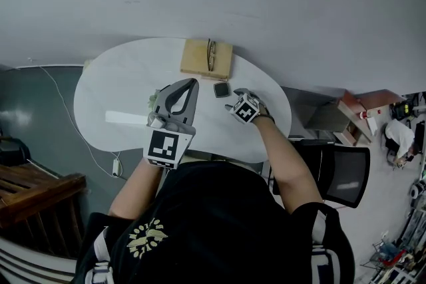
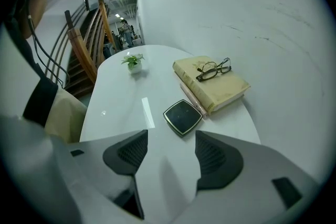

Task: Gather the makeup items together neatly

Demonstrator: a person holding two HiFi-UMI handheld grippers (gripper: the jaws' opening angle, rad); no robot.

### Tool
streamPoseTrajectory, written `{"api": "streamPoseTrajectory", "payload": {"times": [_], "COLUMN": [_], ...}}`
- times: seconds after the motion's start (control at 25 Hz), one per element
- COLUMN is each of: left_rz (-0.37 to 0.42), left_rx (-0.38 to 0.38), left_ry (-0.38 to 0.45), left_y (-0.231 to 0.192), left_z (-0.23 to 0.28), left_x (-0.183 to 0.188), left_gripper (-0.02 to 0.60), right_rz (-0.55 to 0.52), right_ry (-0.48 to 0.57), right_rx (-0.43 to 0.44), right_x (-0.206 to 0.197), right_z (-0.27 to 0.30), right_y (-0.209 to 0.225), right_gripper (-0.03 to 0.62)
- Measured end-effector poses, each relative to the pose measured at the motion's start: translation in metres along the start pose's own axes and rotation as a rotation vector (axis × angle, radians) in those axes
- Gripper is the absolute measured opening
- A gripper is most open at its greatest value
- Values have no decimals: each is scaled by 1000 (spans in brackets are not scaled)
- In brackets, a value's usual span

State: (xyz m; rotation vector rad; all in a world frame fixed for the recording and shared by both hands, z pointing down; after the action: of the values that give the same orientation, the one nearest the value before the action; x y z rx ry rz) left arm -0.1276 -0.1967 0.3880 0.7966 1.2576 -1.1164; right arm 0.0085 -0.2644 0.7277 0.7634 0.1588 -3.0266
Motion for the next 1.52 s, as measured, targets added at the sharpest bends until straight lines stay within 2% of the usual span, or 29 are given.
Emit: {"api": "streamPoseTrajectory", "payload": {"times": [0.12, 0.4, 0.92, 1.16, 1.32, 1.44, 1.52], "left_rz": [-5, -23, -11, -6, 16, 39, 41], "left_rx": [18, 42, 60, 55, 36, 22, 22], "left_ry": [-12, -25, -37, -46, -62, -71, -79], "left_y": [-9, -29, -39, -33, -23, -14, -11], "left_z": [-5, -14, -23, -27, -26, -27, -29], "left_x": [-2, -7, -8, -10, -10, -10, -13], "left_gripper": [12, 12, 12, 12, 12, 12, 12], "right_rz": [-23, -259, -387, -260, -242, -207, -165], "right_ry": [-16, -83, -196, -179, -147, -187, -178], "right_rx": [-4, -7, 8, 56, -17, -11, -9], "right_x": [12, 44, 35, 37, 46, 33, 27], "right_z": [9, 30, 60, 51, 52, 59, 57], "right_y": [5, 14, 20, 15, 17, 14, 12], "right_gripper": [275, 282, 299, 298, 304, 305, 304]}}
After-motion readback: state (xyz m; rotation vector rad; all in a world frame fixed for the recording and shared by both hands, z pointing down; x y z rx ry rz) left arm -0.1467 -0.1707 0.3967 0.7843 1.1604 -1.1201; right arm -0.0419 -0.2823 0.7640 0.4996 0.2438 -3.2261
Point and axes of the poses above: the fingertips, and each gripper's own axes: z forward along the fingers, y to its right, x out of its top, the point moved 5 cm from there along -z, backward along the fingers, and after that the axes turned 13 degrees about -z, right-handed, at the moved point
